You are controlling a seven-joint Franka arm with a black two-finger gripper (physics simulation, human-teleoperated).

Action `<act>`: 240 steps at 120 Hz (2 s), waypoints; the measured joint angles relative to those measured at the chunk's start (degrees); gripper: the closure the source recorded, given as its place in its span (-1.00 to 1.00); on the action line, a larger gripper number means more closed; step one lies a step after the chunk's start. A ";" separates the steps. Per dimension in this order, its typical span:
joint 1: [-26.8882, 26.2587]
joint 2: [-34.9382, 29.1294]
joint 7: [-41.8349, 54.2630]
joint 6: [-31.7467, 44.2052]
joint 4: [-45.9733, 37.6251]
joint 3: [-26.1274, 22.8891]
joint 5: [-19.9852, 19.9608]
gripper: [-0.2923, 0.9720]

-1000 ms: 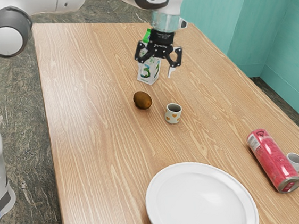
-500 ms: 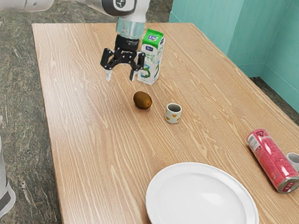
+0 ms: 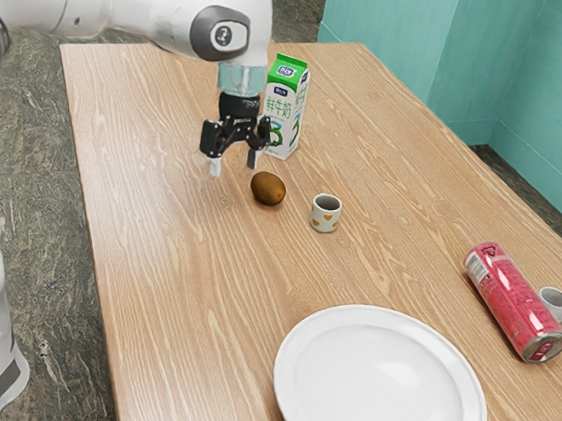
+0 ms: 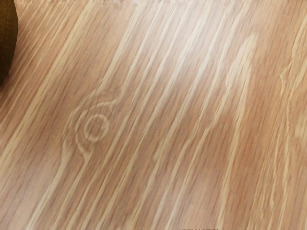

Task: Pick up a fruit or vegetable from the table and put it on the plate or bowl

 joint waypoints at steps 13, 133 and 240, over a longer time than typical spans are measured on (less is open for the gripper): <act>0.03 -0.99 -1.40 2.46 0.26 -0.16 0.73 -0.54; 0.63 14.00 -5.54 14.63 6.88 -4.98 7.13 -0.54; 3.31 7.34 -2.80 2.07 16.81 -8.40 7.79 0.03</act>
